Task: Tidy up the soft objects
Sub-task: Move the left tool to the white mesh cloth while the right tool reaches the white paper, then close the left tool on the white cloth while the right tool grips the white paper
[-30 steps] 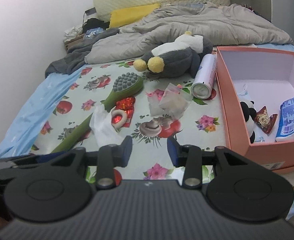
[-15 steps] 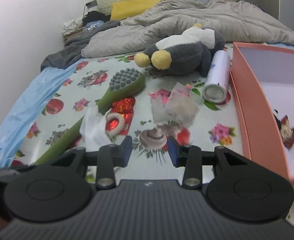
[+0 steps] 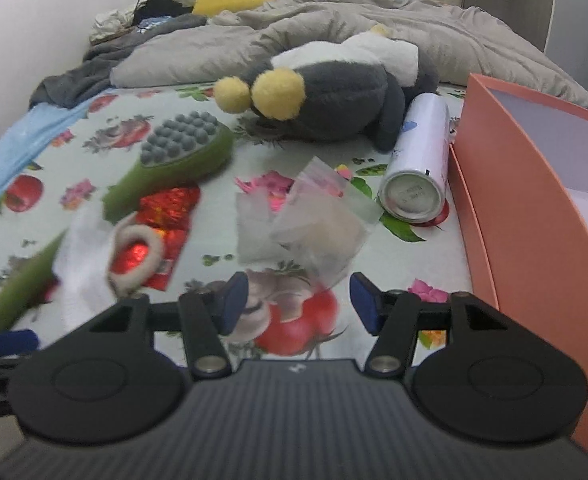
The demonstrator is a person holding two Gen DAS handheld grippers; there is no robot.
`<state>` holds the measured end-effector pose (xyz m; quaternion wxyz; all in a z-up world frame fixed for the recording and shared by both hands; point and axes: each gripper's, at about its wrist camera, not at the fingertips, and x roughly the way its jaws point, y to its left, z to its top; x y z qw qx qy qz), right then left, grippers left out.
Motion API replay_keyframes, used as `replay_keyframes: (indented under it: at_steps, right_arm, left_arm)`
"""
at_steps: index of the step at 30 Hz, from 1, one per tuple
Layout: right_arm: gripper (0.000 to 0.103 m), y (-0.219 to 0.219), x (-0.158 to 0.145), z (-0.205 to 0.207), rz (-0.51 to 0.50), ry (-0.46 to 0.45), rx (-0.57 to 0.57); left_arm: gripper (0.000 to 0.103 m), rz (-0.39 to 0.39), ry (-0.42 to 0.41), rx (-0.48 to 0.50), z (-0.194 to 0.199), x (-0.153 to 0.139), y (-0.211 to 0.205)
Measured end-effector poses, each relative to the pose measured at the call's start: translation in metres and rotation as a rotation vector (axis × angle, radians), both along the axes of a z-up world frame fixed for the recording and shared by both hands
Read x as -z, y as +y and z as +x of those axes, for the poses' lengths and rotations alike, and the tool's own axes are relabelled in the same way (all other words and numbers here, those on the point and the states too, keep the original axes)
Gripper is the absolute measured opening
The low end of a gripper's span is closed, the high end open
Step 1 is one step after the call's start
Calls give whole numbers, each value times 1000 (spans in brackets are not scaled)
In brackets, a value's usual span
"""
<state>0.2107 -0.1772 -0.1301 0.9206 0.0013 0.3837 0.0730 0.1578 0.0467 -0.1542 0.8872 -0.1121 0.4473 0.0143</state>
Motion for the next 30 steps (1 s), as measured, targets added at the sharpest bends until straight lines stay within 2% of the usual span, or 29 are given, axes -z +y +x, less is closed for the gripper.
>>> replay_keyframes:
  at_steps: [4,9,14,17,20,22,28,29,30]
  right_arm:
    - [59,0,14,11,-33,-14,4]
    - [59,7,23,24,-71,-47,-12]
    - [58,20,27,30,-172,-105,-44]
    - [58,23,27,35,-206,-130,-56]
    - [57,24,29,41,-239,-143,-59]
    - [53,22,29,42,-254,-146,-55]
    - [36,21,30,43,-286,-132,-92]
    - [31,21,30,43,-287,-127,-92]
    - [26,20,30,43,-284,-122,-92]
  left_arm:
    - [74,-4,-9,24,6,1,-5]
    - [74,-6,-25,2,15,0,-3]
    - [73,0,-27,-7,27,-1,0]
    - [66,-15,-19,-5,32,2,-2]
    - [65,-9,-33,5,33,5,-7]
    - [62,15,-37,-1,36,7,-10]
    - [50,4,-57,-59,42,9,-4]
    - [44,2,-55,-62,44,9,-3]
    - [35,1,-52,-64,45,9,-3]
